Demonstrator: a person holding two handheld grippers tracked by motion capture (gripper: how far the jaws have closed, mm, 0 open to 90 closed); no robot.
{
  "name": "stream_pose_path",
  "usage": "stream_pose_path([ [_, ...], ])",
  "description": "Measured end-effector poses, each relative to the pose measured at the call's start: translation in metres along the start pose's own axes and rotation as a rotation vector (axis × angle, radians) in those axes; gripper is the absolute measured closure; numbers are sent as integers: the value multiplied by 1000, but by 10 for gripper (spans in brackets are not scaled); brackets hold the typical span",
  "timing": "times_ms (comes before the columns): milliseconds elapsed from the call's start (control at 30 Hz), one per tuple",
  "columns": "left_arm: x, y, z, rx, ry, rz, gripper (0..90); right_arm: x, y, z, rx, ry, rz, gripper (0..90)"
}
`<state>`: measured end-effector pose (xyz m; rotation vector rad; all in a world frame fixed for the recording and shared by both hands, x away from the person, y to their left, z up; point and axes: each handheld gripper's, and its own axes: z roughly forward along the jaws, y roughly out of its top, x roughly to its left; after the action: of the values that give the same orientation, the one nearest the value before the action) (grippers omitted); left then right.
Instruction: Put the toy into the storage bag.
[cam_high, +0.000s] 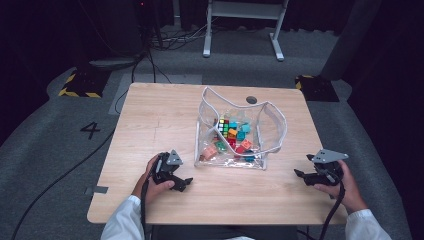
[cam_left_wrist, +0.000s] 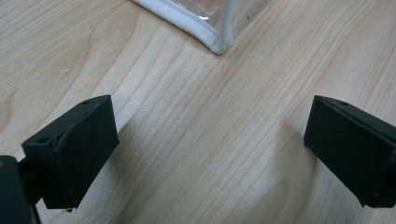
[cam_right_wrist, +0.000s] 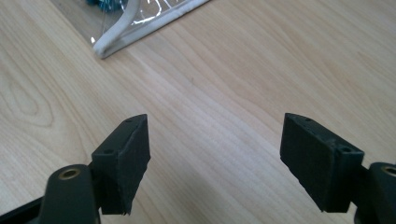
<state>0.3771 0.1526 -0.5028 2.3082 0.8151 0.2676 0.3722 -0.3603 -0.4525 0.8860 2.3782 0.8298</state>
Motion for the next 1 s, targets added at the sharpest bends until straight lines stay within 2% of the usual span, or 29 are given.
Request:
stream_pose_path([
  [233, 0, 0, 0, 0, 0, 0, 29, 4, -10, 3, 9, 2, 3, 241],
  [433, 0, 0, 0, 0, 0, 0, 29, 6, -22, 3, 6, 2, 24, 241],
  [600, 0, 0, 0, 0, 0, 0, 29, 10, -35, 1, 15, 32, 30, 242],
  [667, 0, 0, 0, 0, -1, 0, 29, 13, -39, 1, 13, 37, 50, 239],
  [800, 0, 0, 0, 0, 0, 0, 29, 15, -48, 1, 15, 41, 59, 233],
  [900, 0, 0, 0, 0, -1, 0, 29, 16, -55, 0, 1, 58, 101, 229],
  [1000, 0, 0, 0, 0, 0, 0, 29, 15, -60, -3, -15, 69, 122, 225],
])
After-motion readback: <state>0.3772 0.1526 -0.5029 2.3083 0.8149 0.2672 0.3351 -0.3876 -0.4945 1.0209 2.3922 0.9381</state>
